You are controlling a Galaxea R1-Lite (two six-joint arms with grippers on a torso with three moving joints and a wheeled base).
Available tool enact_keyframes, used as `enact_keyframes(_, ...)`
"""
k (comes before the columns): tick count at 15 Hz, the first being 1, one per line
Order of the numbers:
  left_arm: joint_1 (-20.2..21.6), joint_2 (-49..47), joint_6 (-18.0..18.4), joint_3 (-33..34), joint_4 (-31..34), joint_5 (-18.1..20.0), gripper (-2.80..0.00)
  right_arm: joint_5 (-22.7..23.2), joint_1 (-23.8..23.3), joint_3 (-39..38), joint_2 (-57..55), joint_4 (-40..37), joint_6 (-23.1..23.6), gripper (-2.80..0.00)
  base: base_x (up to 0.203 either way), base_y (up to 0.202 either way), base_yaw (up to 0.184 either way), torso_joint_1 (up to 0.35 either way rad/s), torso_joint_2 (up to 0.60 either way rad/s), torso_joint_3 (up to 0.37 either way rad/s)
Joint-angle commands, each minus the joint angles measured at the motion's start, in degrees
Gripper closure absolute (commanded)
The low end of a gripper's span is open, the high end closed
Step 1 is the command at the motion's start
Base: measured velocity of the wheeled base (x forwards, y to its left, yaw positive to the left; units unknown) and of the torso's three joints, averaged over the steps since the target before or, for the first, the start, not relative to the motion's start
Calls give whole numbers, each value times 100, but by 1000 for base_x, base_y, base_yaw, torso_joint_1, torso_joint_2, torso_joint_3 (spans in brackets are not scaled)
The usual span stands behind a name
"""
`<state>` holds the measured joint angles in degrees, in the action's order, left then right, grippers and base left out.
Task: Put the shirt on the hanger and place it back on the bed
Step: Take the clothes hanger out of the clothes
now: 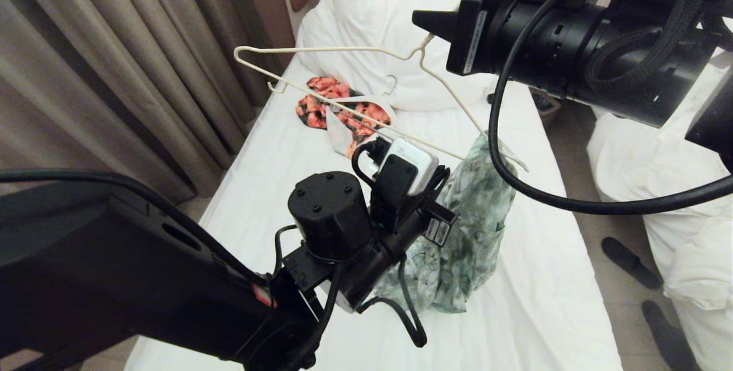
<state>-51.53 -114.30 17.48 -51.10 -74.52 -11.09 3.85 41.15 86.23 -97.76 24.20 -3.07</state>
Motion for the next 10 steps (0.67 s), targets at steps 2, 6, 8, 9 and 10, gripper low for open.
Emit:
enact_keyframes(2,-18,-167,1,-223,-61,-263,0,2,139,-33,-23,30,-10,0,0,0,0,0,0,0)
enact_keyframes(6,-358,-372,6,-277,-274,-618,0,-7,297,-27,-176,32,-10,0,0,0,0,0,0,0)
enact_keyframes(8,-651,-349,10,-208,-403,-745,0,-14,312,2,-328,46,-1,0,0,0,0,0,0,0)
enact_keyframes(9,-823,-338,10,-141,-461,-865,0,-20,342,50,-427,77,-1,0,0,0,0,0,0,0)
enact_keyframes(10,-850,-338,0,-154,-492,-923,0,-25,366,91,-469,158,-6,0,0,0,0,0,0,0)
